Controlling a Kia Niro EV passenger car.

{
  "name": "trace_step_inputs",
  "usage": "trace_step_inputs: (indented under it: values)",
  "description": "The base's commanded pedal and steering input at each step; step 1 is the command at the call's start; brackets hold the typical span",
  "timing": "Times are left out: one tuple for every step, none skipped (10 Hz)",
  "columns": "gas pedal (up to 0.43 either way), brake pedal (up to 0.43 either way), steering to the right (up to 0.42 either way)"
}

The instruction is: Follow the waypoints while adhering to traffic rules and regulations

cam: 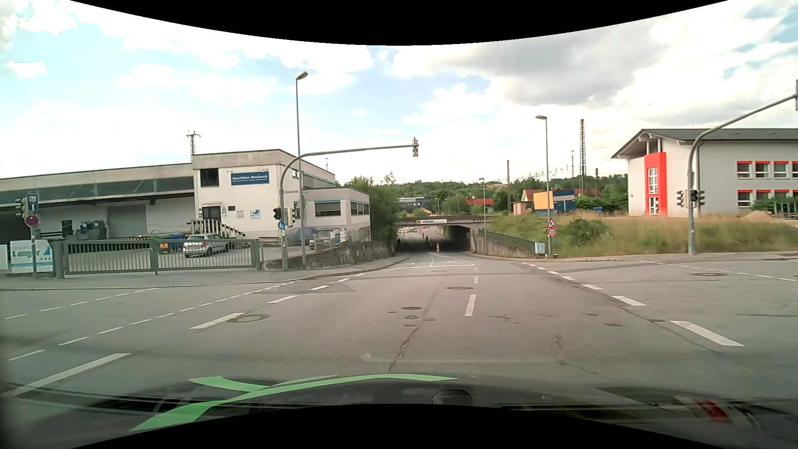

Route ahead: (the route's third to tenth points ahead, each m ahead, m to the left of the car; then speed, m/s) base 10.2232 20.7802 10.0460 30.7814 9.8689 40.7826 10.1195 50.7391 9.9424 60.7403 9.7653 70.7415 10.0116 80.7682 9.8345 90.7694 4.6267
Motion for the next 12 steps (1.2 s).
trace_step_inputs:
  values:
    - [0.000, 0.177, -0.271]
    - [0.000, 0.183, -0.295]
    - [0.000, 0.183, -0.312]
    - [0.039, 0.183, -0.331]
    - [0.059, 0.183, -0.344]
    - [0.059, 0.171, -0.351]
    - [0.059, 0.146, -0.356]
    - [0.067, 0.146, -0.364]
    - [0.059, 0.146, -0.369]
    - [0.059, 0.146, -0.376]
    - [0.059, 0.146, -0.386]
    - [0.059, 0.140, -0.397]
